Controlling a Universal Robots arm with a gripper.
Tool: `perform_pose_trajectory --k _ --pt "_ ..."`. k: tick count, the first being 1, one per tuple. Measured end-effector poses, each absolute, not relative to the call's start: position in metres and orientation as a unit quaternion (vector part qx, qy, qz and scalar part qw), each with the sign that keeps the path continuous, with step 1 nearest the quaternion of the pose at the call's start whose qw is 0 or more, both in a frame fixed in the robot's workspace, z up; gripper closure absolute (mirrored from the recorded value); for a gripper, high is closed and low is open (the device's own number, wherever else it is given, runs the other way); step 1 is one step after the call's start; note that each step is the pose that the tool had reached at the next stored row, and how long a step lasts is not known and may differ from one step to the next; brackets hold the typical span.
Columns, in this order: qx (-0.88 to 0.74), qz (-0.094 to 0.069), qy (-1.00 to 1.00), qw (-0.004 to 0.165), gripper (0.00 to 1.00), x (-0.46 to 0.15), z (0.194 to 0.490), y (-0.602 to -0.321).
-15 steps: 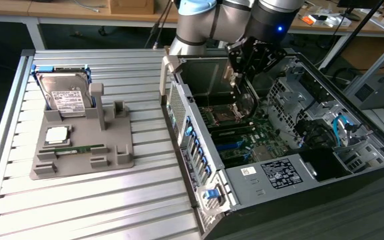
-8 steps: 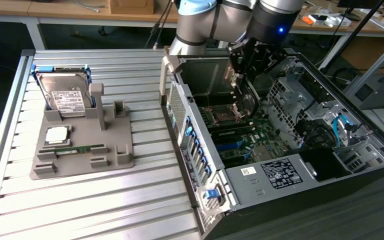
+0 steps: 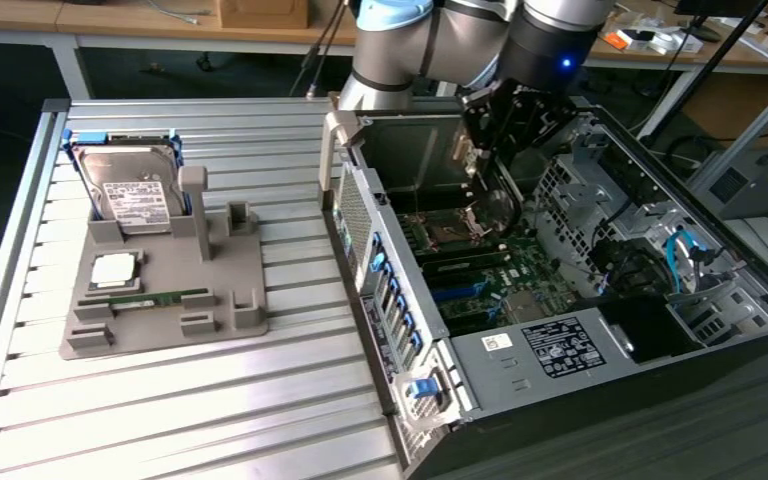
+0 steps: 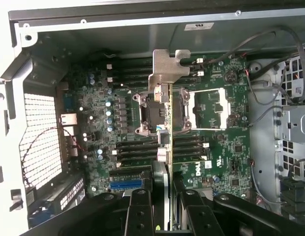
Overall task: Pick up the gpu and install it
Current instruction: 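Pick up the gpu and move the gpu toward the slot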
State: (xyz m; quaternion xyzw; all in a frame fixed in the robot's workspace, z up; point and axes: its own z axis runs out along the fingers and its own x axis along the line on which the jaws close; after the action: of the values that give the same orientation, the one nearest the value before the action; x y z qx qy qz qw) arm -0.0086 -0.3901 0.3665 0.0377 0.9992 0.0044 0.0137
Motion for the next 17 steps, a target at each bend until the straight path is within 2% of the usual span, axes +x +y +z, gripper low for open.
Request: perform_pose_trajectory --k 17 --pt "0.038 0.004 0.999 0.014 0.73 0.011 0.361 -0.390"
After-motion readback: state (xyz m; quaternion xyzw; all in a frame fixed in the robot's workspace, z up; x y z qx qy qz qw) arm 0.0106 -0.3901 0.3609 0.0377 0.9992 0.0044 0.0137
